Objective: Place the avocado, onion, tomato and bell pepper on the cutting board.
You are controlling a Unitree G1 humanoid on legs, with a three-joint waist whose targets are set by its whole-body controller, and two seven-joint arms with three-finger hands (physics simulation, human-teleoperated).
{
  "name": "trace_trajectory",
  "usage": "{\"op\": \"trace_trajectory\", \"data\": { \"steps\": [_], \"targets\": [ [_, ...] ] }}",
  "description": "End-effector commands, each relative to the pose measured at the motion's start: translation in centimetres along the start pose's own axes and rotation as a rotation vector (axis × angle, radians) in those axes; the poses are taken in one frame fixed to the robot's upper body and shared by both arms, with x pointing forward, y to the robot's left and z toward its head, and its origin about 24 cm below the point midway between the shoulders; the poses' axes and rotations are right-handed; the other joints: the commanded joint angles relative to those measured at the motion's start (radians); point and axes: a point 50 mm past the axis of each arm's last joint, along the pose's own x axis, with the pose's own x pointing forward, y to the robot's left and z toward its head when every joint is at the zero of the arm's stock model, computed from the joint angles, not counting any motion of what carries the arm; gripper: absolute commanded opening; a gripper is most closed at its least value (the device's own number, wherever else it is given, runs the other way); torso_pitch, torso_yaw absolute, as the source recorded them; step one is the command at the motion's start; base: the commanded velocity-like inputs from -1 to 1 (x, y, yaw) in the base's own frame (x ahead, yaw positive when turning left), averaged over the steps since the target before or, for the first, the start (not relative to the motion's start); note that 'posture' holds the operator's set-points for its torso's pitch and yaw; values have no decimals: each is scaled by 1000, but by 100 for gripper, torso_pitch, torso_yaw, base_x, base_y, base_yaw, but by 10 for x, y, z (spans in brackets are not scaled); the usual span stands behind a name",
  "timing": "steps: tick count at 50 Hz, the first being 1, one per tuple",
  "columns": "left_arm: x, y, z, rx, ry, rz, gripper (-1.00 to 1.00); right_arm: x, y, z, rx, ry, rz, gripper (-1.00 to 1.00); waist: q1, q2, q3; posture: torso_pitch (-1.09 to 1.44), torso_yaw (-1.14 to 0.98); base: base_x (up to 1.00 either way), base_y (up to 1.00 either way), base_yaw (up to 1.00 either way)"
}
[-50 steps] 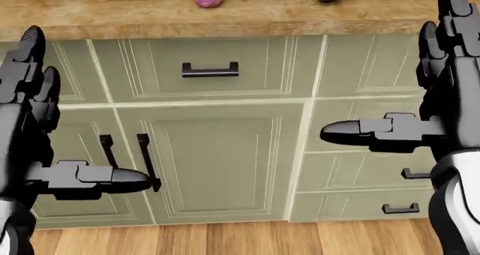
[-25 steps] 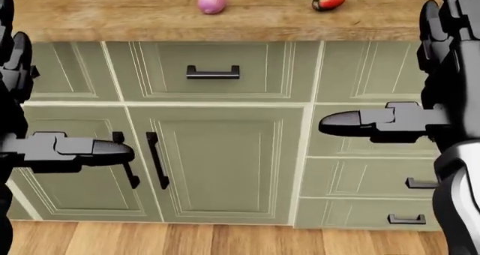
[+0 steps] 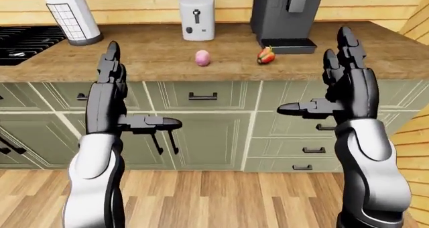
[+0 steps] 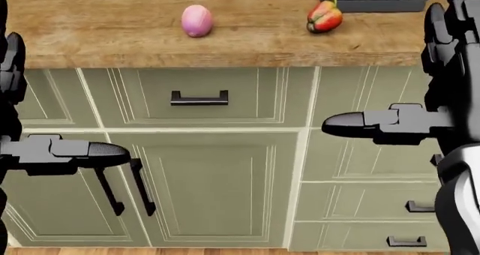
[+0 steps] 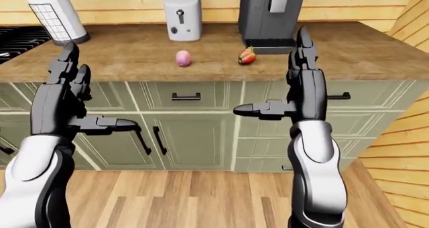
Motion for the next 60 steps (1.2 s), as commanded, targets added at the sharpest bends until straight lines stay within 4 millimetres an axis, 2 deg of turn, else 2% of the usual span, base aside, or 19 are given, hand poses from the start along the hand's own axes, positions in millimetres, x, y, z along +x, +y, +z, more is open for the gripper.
{"op": "trace_trajectory", "data": {
  "steps": [1,4,6,8,9,11,16,18,21,24,25,27,34,35,43,48,51,56,60],
  "targets": [
    [0,5,14,15,-79,29,100,1,2,14,5,-82,10,100,0,-4,-7,0,0,52,-3,0],
    [0,4,13,16,-77,28,100,0,1,13,10,-82,7,100,-12,38,-22,0,0,51,-4,0],
    [0,4,13,18,-77,28,100,1,1,14,11,-83,3,100,-12,95,-45,0,0,42,-8,0],
    [-1,5,13,17,-78,29,100,1,0,14,13,-84,-3,100,-8,92,-17,0,0,30,-9,0],
    [-1,5,13,17,-77,32,100,1,0,14,20,-85,-5,100,-2,97,-24,0,0,22,-8,0],
    [-1,5,13,17,-77,30,100,2,1,15,16,-86,-8,100,6,81,-40,0,0,21,-7,0],
    [-1,6,13,19,-78,33,100,3,0,15,24,-84,-12,100,21,32,-36,0,0,21,-12,0],
    [-1,6,13,20,-78,32,100,3,1,16,20,-85,-8,100,14,45,-38,0,0,21,-38,0],
    [-1,6,16,17,-83,31,100,3,0,20,16,-92,-5,100,13,23,-49,0,0,20,-38,0],
    [-1,6,16,20,-83,28,100,3,0,20,10,-93,-4,100,12,-39,-64,0,0,21,-32,0],
    [-1,6,17,20,-84,28,100,3,0,20,5,-94,-8,100,9,-19,-63,0,0,20,-6,0],
    [-1,6,17,21,-84,30,100,2,0,20,9,-98,-5,100,11,-60,-19,0,0,8,0,0],
    [-1,4,16,28,-82,28,100,1,-1,16,9,-91,-11,100,6,-34,-13,0,0,0,0,0],
    [-1,4,16,28,-82,27,100,1,-2,15,12,-88,-11,100,8,-33,-30,0,0,15,-8,0],
    [-2,5,15,31,-82,32,100,1,-2,16,19,-92,-18,100,-2,48,-39,0,0,16,-9,0],
    [-2,6,14,30,-80,35,100,0,-1,16,14,-97,-18,100,-11,31,-53,0,0,0,0,0],
    [-2,6,13,30,-80,36,100,0,0,15,9,-97,-16,100,-10,56,-37,0,0,0,0,0],
    [-2,6,13,28,-81,35,100,-2,0,14,7,-93,-18,100,-6,47,-20,0,0,0,0,0],
    [-2,5,13,23,-87,31,100,-3,-1,15,6,-95,-27,100,11,-2,-24,0,0,0,0,0]
  ]
}}
